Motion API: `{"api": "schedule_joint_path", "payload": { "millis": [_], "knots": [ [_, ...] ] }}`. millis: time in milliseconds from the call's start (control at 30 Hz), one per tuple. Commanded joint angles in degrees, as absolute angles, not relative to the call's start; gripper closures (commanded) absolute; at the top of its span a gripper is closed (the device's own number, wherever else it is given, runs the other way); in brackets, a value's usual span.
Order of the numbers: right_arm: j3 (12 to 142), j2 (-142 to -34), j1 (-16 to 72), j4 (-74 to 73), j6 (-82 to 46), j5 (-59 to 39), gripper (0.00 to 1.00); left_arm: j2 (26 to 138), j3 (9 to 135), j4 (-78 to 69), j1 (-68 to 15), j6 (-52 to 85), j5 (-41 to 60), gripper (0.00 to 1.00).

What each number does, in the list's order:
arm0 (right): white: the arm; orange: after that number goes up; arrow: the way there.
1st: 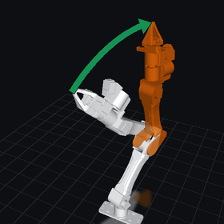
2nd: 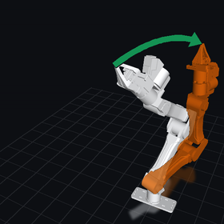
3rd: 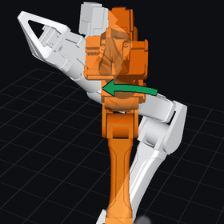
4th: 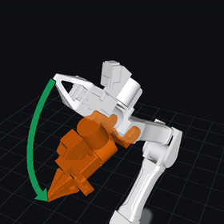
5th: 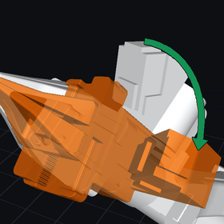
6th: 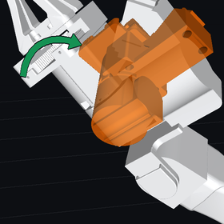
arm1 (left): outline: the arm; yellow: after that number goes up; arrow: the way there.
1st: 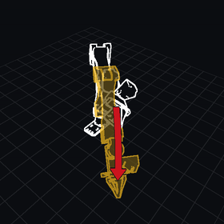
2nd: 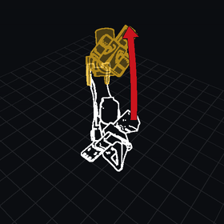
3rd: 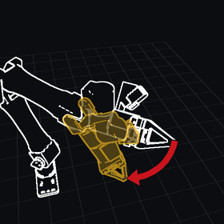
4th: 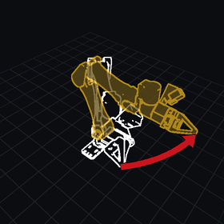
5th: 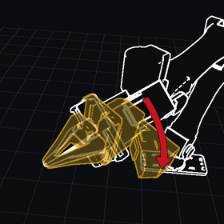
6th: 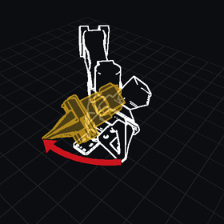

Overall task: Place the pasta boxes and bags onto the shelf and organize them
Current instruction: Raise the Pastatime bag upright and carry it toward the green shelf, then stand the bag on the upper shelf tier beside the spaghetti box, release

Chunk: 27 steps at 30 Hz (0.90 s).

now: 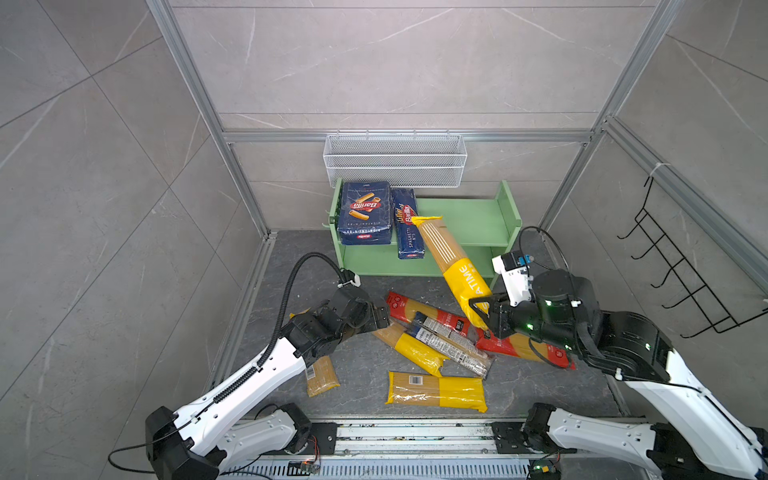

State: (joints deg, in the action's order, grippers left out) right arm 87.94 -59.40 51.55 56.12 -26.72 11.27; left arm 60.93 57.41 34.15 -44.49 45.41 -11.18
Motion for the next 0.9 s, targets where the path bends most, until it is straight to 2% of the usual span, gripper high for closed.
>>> {"api": "schedule_joint_path", "payload": {
  "millis": [0,300,600,867],
  "knots": [
    [94.2,-62.1,50.6,45.3,-22.6,16.6,1.00,59.8,57.3,31.9,-43.4,43.0,-8.2,0.00],
    [102.0,-71.5,43.5,44.7,-22.2,12.9,1.00,58.8,57.4,31.8,-41.4,41.0,-5.9,0.00],
    [105.9,-79.1,33.8,42.8,-22.8,3.7,1.00,58.1,57.2,31.7,-38.9,39.8,-3.6,0.00],
    [108.3,-86.1,29.7,40.6,-22.9,0.5,1.00,58.9,56.9,30.9,-37.2,39.3,-2.5,0.00]
  ]
}}
